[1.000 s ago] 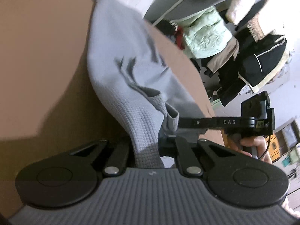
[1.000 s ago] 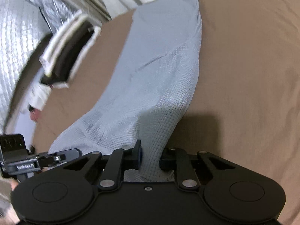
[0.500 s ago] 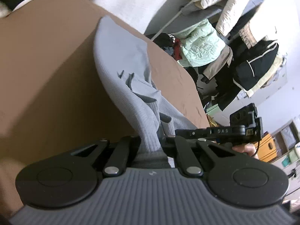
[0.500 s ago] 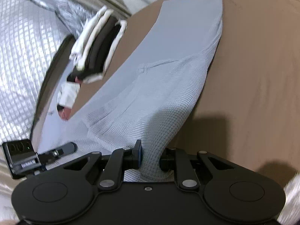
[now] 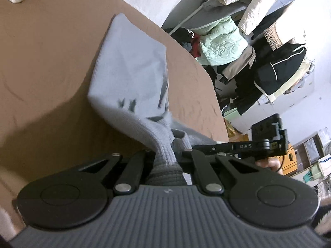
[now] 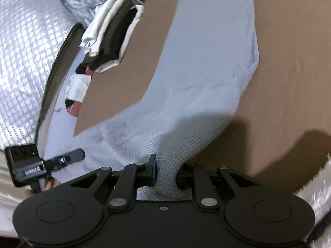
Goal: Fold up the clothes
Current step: 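Fold the strip end over toward the shirt body with both tools and open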
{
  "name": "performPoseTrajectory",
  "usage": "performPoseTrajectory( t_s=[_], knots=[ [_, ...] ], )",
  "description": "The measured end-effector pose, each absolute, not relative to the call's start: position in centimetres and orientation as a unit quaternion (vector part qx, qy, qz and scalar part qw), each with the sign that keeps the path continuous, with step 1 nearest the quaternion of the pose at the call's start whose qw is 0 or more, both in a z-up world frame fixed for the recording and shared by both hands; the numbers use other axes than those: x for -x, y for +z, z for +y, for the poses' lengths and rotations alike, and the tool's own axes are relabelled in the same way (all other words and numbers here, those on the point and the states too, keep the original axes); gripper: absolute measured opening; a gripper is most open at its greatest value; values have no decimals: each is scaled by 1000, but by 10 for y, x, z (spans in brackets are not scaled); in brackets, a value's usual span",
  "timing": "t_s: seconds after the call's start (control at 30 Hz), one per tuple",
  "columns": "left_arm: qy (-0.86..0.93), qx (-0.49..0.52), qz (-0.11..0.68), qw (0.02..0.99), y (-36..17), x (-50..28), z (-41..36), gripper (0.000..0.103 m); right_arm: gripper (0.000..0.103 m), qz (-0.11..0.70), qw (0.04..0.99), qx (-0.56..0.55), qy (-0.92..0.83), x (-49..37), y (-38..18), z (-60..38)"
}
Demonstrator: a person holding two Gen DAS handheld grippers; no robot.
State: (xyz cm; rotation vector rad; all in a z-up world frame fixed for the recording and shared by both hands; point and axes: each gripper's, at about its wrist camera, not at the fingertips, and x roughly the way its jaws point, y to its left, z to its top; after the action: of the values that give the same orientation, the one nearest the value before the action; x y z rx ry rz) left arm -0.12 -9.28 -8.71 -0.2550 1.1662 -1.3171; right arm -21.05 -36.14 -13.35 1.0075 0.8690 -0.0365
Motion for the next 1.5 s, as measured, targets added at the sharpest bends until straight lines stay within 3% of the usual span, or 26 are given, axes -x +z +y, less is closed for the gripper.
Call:
performPoseTrajectory(
  t_s=[0.3,0.4,0.53,0.7,0.83,0.9,0.97,1.03,1.13,1.33,1.4,1.43,1.5],
  knots=[
    [-593,48,463,657,-76,-78,-229,4,23,369,668,-646,1,160,-159,-479],
    [-578,35,478,660,-105,-129,-297,5,24,361,645,-673,-32,127,-180,-533],
    [-538,1,522,662,-170,-163,-353,8,51,331,641,-687,-90,106,-225,-575],
    [-519,54,532,667,-197,-183,-355,12,54,250,618,-745,-16,120,-265,-596],
    [-526,132,518,661,-192,-200,-339,12,60,227,713,-664,-15,124,-214,-595],
    [-529,183,509,654,-188,-206,-333,18,61,233,764,-601,-20,122,-187,-588],
    [-528,204,510,648,-187,-207,-331,43,61,266,821,-502,-48,122,-161,-575],
    [-535,139,504,663,-180,-197,-337,52,60,261,872,-410,-68,131,-141,-554],
    [-553,8,442,706,-169,-170,-346,52,60,275,907,-304,-97,140,-125,-522],
    [-572,-1,389,722,-164,-143,-319,57,60,376,917,-82,-108,110,-138,-473],
    [-559,26,368,742,-165,-139,-294,66,60,376,915,-65,-130,97,-153,-473],
    [-553,43,362,750,-167,-141,-284,75,60,376,914,-61,-142,91,-160,-473],
    [-539,60,353,762,-174,-145,-266,78,60,372,908,-95,-165,79,-172,-486]
  ],
)
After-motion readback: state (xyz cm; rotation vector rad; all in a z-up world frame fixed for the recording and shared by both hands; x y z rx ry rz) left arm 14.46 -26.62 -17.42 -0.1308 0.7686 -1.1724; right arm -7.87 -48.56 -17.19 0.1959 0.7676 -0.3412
